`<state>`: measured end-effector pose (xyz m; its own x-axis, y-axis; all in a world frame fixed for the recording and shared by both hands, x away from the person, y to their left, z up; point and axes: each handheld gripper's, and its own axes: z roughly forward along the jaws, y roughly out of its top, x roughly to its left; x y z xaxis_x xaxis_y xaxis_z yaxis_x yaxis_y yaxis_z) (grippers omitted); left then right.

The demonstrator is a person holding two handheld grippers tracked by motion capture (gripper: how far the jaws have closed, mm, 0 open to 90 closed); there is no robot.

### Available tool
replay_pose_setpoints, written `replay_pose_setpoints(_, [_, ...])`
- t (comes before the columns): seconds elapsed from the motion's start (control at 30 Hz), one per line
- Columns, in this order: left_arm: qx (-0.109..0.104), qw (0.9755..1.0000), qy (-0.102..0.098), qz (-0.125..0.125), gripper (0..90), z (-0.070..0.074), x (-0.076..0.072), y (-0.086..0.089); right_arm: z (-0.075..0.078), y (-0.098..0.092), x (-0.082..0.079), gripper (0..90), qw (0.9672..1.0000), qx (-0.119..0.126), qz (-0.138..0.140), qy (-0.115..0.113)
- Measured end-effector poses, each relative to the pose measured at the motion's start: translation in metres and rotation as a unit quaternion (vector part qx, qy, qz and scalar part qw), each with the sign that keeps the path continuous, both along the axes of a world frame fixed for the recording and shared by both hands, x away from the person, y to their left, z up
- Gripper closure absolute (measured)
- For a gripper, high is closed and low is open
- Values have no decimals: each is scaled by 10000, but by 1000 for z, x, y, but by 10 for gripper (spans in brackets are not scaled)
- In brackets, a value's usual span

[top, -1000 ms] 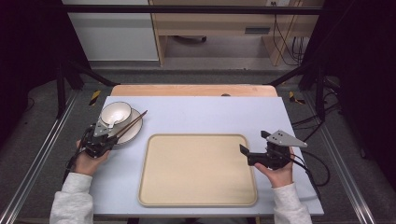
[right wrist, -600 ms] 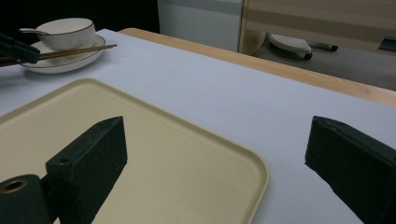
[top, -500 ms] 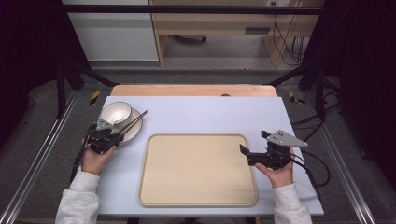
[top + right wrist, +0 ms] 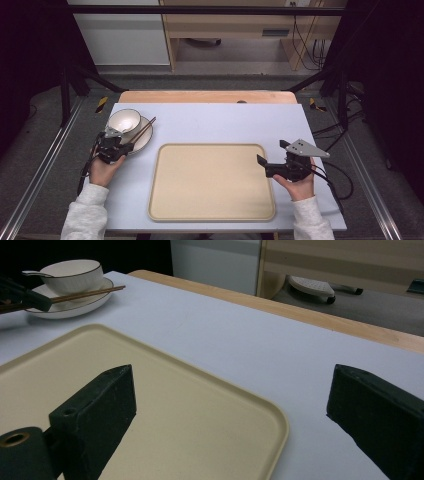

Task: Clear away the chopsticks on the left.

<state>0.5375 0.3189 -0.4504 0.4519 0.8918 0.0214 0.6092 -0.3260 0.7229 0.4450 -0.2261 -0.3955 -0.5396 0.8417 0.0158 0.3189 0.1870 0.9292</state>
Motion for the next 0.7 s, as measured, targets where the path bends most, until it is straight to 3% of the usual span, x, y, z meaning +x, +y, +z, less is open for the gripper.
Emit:
replay_pose_setpoints(0.33, [-228, 9995, -184, 76, 845, 18, -14, -11, 3, -4, -1, 55, 9999, 120, -48, -34])
replay_pose_setpoints(0.7, [-275, 9987, -377, 221, 846, 32, -38, -38, 4, -11, -3, 56, 9997, 184, -125, -41])
